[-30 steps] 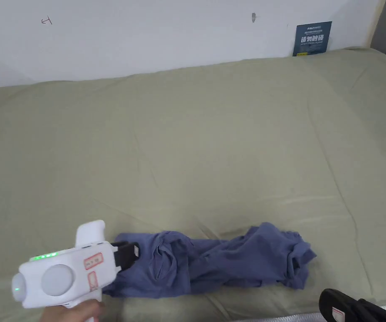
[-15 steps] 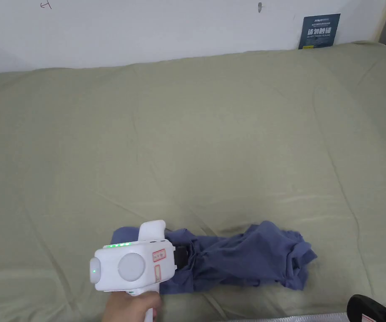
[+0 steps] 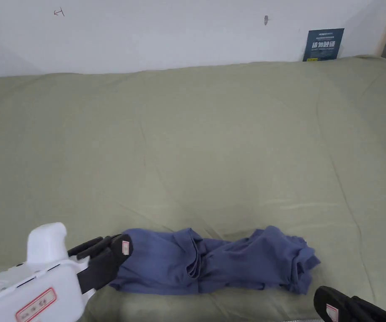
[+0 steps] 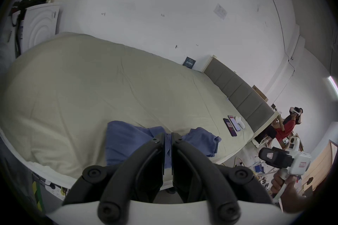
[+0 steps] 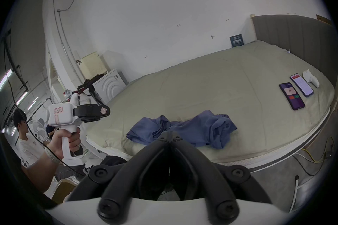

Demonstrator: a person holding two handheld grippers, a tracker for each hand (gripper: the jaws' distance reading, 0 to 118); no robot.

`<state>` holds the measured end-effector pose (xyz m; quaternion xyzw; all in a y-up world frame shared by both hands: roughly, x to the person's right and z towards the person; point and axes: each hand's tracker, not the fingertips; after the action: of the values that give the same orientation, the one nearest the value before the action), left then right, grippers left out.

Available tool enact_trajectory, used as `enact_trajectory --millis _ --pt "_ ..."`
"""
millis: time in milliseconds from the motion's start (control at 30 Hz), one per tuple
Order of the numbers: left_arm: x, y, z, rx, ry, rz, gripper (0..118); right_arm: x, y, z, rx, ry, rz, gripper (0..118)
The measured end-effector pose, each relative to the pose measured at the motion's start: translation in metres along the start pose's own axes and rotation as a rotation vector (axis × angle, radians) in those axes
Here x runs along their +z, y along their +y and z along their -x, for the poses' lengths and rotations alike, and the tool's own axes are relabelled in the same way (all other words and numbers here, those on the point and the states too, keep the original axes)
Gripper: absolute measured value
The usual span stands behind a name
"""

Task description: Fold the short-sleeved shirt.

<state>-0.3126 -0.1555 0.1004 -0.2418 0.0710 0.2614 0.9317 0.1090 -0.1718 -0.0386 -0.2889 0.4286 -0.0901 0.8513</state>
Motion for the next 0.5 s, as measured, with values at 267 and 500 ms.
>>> enact_trajectory --millis 267,500 --pt "-0.034 0.007 0.085 0.191 -0.092 0.107 19 -0.011 0.001 0.011 0.023 0.03 0.025 0" --pt "-0.1 0.025 0.205 0.513 -0.251 0.23 100 -0.023 0.002 0.009 0.019 0.001 0.061 0"
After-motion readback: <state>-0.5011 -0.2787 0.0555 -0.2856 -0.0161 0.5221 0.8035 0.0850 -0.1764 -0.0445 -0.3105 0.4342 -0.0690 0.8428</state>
